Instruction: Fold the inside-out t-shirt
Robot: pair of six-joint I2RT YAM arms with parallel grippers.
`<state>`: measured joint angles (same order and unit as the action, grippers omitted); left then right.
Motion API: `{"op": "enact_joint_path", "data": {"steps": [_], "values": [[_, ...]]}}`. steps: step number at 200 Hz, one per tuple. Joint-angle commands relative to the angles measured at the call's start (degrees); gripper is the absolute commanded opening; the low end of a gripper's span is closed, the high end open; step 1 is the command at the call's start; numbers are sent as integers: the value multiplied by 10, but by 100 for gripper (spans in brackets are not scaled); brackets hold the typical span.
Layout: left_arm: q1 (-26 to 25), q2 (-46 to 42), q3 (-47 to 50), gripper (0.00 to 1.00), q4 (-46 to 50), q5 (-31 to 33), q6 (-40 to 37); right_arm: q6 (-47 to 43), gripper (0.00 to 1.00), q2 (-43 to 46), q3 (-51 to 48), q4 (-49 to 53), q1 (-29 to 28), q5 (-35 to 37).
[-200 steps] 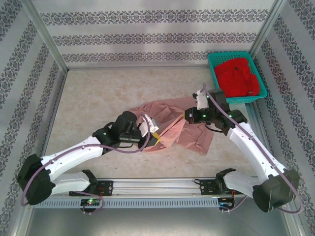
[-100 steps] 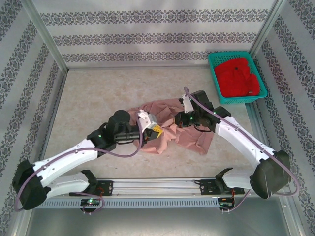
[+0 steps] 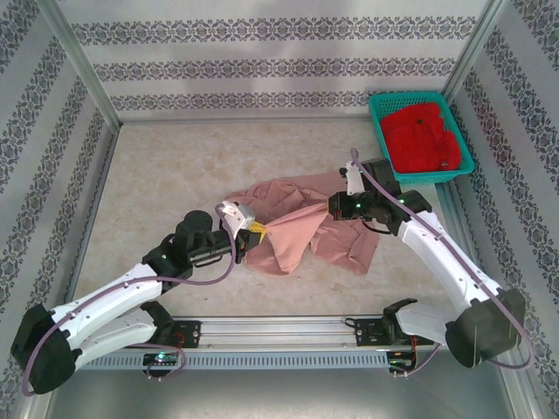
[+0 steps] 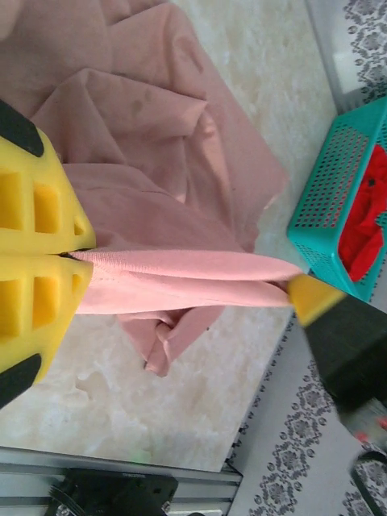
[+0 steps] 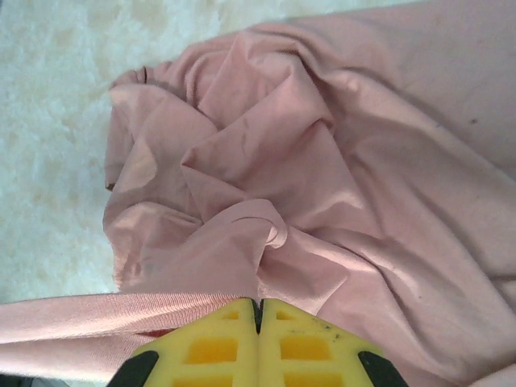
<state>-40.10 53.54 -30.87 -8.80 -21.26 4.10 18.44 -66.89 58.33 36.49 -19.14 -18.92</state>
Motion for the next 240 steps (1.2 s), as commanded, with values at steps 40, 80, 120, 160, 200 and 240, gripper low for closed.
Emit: {"op": "enact_joint_path", "data": {"steps": [40, 80, 120, 160, 200, 240], "values": [[-30, 132, -59, 0, 88, -91, -76, 40, 0, 26, 1, -44, 22, -39], [-55, 219, -112, 13, 85, -144, -88, 44, 0, 8, -15, -85, -10, -90], [-53, 210, -110, 39, 92, -141, -73, 6, 0, 20, -58, -91, -27, -111], [-49, 182, -97, 50, 67, -82, -35, 0, 0, 20, -64, -98, -34, -122], [-48, 200, -118, 55, 72, -25, -11, -6, 0, 27, -65, -71, -32, -93], [-3, 183, -145, 70, 157, 205, 118, 28, 14, 95, -122, 93, -38, 121]]}}
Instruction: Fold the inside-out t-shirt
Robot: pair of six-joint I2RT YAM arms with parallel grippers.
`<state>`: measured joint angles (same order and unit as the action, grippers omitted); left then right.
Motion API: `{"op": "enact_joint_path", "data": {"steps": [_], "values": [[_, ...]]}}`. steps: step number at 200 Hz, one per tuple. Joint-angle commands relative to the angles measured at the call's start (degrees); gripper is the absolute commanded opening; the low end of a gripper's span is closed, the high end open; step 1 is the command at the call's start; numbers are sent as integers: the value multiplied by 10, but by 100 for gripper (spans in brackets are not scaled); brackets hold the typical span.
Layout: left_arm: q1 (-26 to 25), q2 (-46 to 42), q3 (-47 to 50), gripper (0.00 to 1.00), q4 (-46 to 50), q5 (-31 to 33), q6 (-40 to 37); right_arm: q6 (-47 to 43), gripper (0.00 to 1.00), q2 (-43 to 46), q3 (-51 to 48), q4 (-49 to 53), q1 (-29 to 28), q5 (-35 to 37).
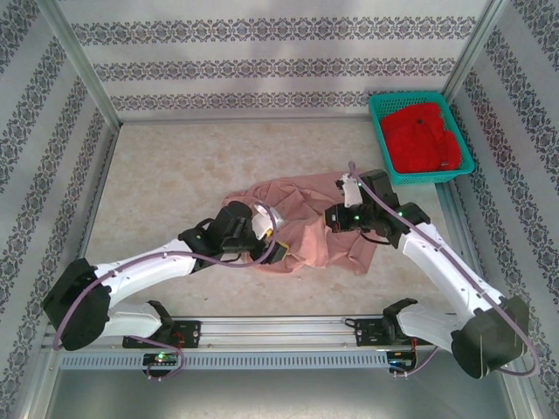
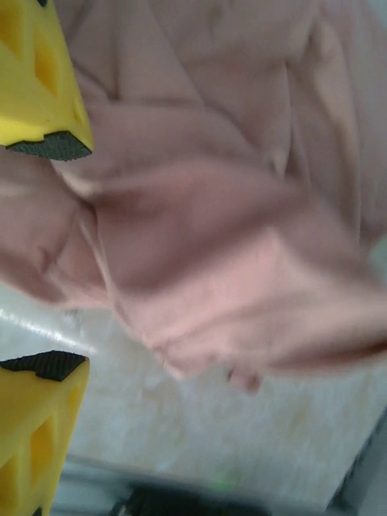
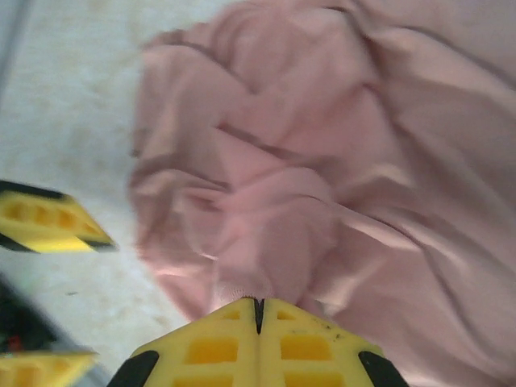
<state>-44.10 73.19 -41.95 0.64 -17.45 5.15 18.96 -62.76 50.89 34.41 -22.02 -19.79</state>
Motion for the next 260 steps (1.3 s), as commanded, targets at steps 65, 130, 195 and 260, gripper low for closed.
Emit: {"op": "enact_joint_path", "data": {"steps": [65, 130, 195, 260], "values": [[269, 135, -101, 77, 105, 98, 257, -21, 73, -49, 14, -108, -2, 157], [327, 317, -186, 74, 61, -47, 279, -58, 74, -432, 297, -88, 48, 173], [327, 351, -161, 44, 23, -72, 289, -34, 71, -626, 472, 33, 21, 196], [328, 341, -150, 7, -8, -74, 293, -23, 18, -679, 511, 42, 33, 199]]}}
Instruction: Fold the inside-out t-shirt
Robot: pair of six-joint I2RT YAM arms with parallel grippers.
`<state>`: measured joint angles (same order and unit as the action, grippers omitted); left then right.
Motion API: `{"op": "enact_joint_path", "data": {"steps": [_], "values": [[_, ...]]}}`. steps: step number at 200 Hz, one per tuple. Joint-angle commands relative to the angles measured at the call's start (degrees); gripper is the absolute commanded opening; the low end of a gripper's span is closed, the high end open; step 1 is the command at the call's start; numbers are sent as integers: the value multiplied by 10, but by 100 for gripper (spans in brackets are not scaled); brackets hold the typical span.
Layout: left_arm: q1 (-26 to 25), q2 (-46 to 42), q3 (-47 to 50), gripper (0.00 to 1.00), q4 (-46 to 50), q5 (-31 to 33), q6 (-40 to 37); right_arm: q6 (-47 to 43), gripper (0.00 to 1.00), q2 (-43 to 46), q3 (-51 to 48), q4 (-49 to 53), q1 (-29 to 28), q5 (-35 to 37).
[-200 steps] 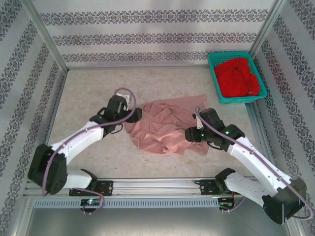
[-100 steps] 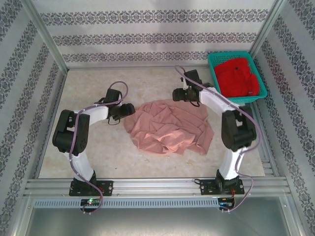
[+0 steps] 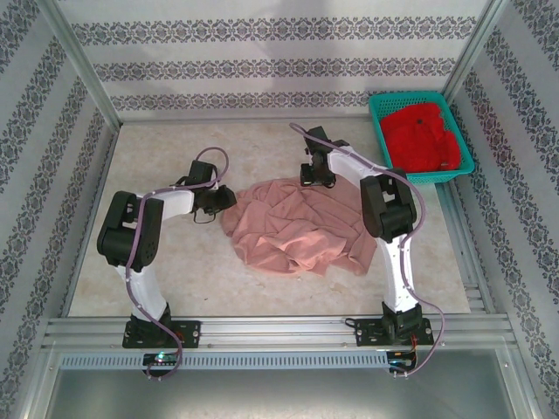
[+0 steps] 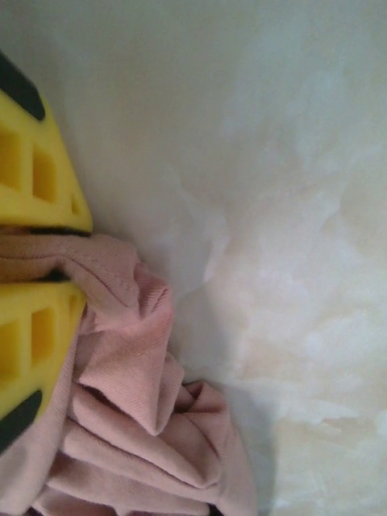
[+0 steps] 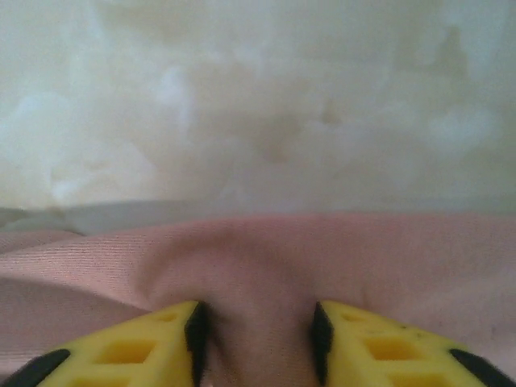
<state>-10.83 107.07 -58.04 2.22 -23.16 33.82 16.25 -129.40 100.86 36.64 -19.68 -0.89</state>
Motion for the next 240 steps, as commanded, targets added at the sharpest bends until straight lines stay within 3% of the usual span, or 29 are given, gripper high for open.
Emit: {"op": "enact_joint_path", "data": {"steps": [1, 14, 59, 102, 121, 150, 163, 171, 179, 188, 205, 220, 240], "values": [[-4, 1, 11, 6, -24, -17, 6, 4, 17, -11, 11, 19, 10, 9], [0, -14, 7, 0, -39, -15, 2, -3, 0, 10, 11, 0, 21, 5], [10, -100, -57, 0, -75, 10, -8, -14, 0, 151, 41, -68, 57, -33], [11, -236, -127, 0, -66, 36, -58, -40, 0, 316, 45, -67, 70, -36], [8, -328, -95, 0, -61, 24, -78, -47, 0, 414, -40, -73, 67, -25], [-8, -477, 12, 0, -4, -15, -98, -50, 0, 587, -248, -71, 54, 32], [-22, -534, 72, 0, 41, -45, -107, -35, 6, 663, -354, -63, 52, 56], [-36, -567, 118, 0, 63, -53, -108, -13, 16, 704, -421, -57, 51, 77], [-50, -592, 164, 8, 82, -68, -112, 10, 31, 740, -485, -55, 50, 84], [-64, -609, 210, 24, 97, -72, -104, 26, 41, 773, -547, -55, 49, 75], [-103, -601, 252, 51, 109, -48, -68, 37, 50, 801, -601, -73, 32, 38], [-119, -578, 249, 59, 114, -28, -42, 41, 55, 793, -619, -128, -18, -7], [-151, -538, 234, 67, 116, 22, -37, 27, 57, 715, -606, -187, -120, -2]]}}
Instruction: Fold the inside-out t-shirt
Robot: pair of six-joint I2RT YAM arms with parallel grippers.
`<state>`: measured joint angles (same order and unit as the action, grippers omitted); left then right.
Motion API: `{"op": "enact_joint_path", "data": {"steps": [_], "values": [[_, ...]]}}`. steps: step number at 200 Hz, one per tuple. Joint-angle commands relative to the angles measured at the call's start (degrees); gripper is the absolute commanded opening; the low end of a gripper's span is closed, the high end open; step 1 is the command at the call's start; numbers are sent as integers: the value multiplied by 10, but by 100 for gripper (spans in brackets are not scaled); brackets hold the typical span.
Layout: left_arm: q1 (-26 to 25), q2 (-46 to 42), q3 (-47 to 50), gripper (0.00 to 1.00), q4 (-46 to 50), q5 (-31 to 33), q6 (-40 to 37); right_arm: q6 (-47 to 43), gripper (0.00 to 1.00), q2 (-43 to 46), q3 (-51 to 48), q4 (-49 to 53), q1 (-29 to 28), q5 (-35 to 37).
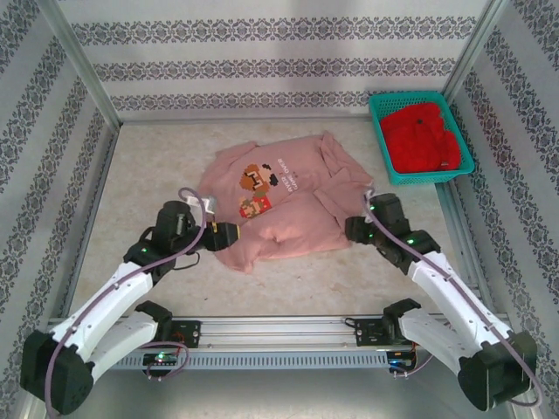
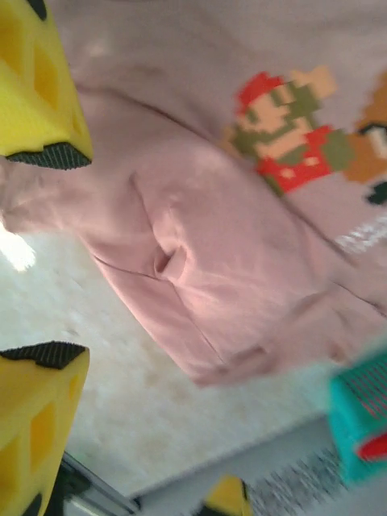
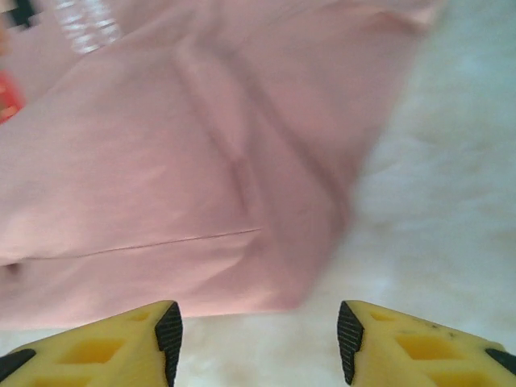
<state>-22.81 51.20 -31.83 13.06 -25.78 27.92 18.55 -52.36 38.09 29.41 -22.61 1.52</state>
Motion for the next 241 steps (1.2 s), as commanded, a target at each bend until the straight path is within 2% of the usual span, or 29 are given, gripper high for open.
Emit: {"op": "enact_joint_path", "data": {"steps": [1, 28, 39, 58, 76, 90, 115, 137, 149, 170, 183, 196, 241], "values": [[-33, 24, -30, 67, 9, 50, 21, 2, 57, -62, 23, -117, -96, -25], [-93, 145, -97, 67, 82, 119, -21, -23, 57, -229, 106, -149, -201, -32], [-122, 182, -112, 67, 87, 139, -37, -15, 57, -273, 117, -174, -220, -39], [-137, 228, -106, 67, 74, 181, -41, 28, 58, -318, 99, -240, -222, -77], [-145, 253, -92, 67, 48, 168, -41, 67, 59, -363, 86, -320, -224, -123], [-155, 262, -86, 69, 27, 162, -49, 75, 59, -406, 103, -337, -226, -131], [-175, 277, -80, 69, -1, 169, -65, 73, 56, -457, 124, -330, -228, -93], [-192, 305, -77, 67, -12, 183, -80, 56, 49, -465, 128, -311, -222, -65], [-199, 324, -82, 58, -8, 194, -88, 51, 35, -459, 127, -306, -213, -73], [-201, 321, -91, 28, -2, 240, -87, 42, 14, -424, 122, -297, -187, -112], [-197, 286, -85, 14, -16, 246, -86, 39, 6, -389, 117, -289, -166, -150], [-178, 243, -83, 1, -26, 223, -78, 39, 1, -351, 112, -278, -143, -199], [-60, 136, -93, 0, -82, 4, 23, 16, 0, -236, 124, -190, -65, -328]]}}
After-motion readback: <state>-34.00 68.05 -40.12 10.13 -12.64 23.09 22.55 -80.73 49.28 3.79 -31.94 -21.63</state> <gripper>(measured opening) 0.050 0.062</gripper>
